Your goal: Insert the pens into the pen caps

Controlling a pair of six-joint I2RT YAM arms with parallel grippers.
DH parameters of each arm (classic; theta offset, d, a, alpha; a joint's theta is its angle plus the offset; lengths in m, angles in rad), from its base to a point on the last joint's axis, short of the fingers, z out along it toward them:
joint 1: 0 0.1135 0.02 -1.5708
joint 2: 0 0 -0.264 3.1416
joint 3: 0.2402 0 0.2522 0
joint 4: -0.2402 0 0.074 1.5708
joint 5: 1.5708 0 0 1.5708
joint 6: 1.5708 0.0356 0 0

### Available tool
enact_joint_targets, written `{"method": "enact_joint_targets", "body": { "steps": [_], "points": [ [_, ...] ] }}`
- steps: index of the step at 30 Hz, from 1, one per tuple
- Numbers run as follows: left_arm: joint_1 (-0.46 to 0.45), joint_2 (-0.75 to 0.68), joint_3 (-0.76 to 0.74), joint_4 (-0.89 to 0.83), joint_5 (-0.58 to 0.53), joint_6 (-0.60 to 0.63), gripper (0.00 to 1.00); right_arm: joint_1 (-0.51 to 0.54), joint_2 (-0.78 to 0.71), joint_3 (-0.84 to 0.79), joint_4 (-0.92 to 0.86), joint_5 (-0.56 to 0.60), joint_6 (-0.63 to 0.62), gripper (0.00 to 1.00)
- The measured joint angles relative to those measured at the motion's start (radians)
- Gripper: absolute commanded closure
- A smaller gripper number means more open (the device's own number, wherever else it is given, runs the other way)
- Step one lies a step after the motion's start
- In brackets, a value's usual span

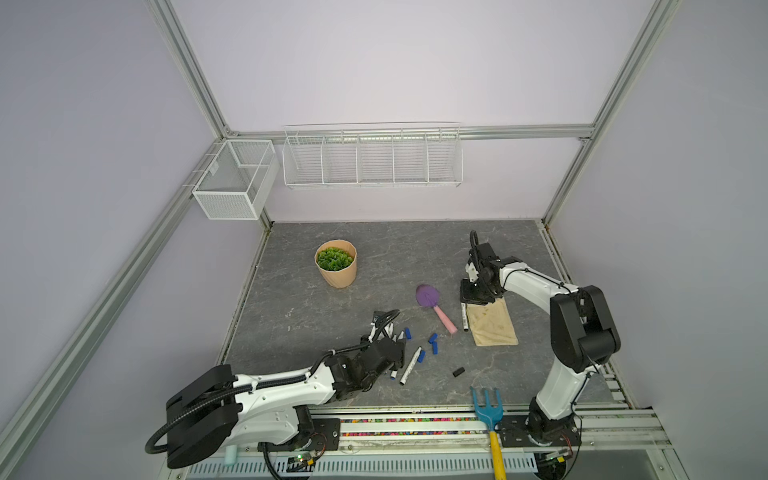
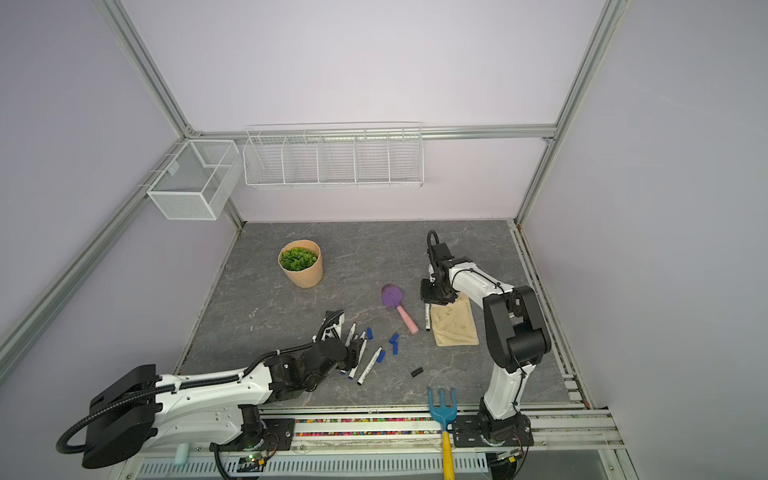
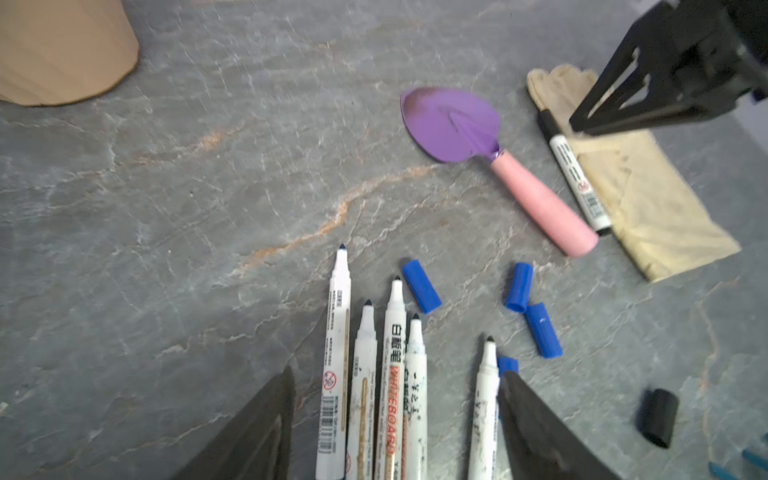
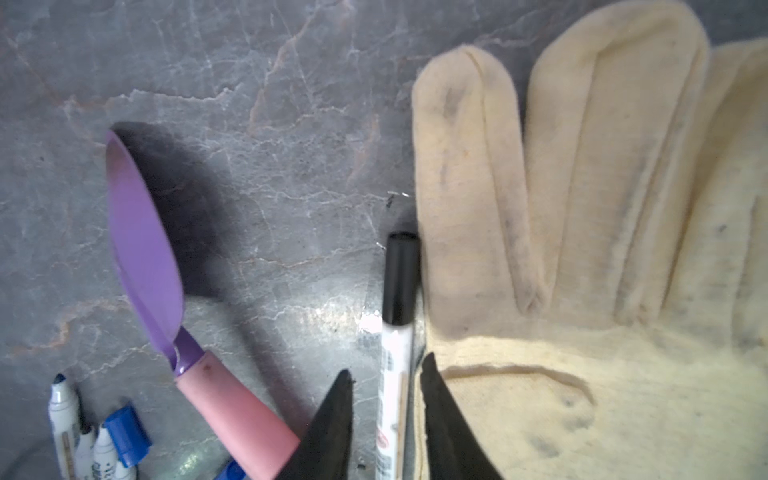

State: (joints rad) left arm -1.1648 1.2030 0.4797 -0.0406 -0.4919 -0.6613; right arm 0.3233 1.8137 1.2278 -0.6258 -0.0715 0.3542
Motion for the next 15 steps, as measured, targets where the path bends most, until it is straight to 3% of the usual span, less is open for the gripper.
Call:
{"method": "enact_joint_targets", "body": {
  "steps": [8, 15],
  "points": [
    [0.0, 0.13, 0.112, -0.055, 0.095, 0.031, 0.25, 0.051, -0.167, -0.088, 0.029, 0.029, 0.016, 0.55],
    [0.001, 0.137, 0.117, -0.085, 0.229, 0.063, 0.33, 0.091, -0.339, -0.185, 0.055, 0.018, 0.03, 0.55]
  ]
}}
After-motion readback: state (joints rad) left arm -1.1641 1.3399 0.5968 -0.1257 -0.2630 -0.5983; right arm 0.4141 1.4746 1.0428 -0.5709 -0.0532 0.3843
